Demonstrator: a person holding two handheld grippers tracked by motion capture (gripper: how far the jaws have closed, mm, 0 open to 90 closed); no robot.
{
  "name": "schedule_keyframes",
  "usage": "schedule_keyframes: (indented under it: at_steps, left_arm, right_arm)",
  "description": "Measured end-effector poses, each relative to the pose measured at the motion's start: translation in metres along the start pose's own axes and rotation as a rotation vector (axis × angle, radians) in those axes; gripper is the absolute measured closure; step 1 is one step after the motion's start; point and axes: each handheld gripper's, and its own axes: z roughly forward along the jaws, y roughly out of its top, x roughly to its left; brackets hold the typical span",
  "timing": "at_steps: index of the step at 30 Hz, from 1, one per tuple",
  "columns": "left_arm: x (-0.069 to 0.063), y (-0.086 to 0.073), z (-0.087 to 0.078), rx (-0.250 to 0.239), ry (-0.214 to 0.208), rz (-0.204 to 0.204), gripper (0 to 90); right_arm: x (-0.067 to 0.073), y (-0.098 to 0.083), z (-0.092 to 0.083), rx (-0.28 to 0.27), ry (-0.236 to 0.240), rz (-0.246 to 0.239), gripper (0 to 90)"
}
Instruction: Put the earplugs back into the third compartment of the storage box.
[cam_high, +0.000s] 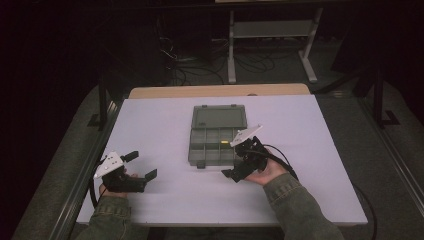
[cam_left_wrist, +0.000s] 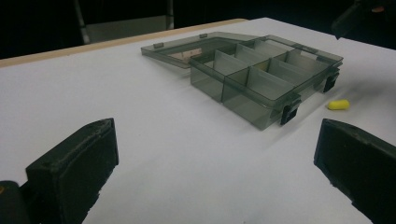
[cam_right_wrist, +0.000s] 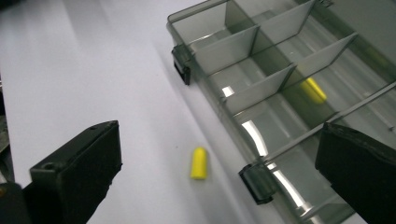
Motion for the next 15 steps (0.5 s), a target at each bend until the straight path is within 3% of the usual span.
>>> schedule_keyframes:
  at_steps: [15]
  left_arm:
    - [0.0,0.0,0.0,0.001,-0.002,-0.001,0.0]
  right_arm:
    - [0.01,-0.019,0.012,0.02,0.025,-0.019,0.0]
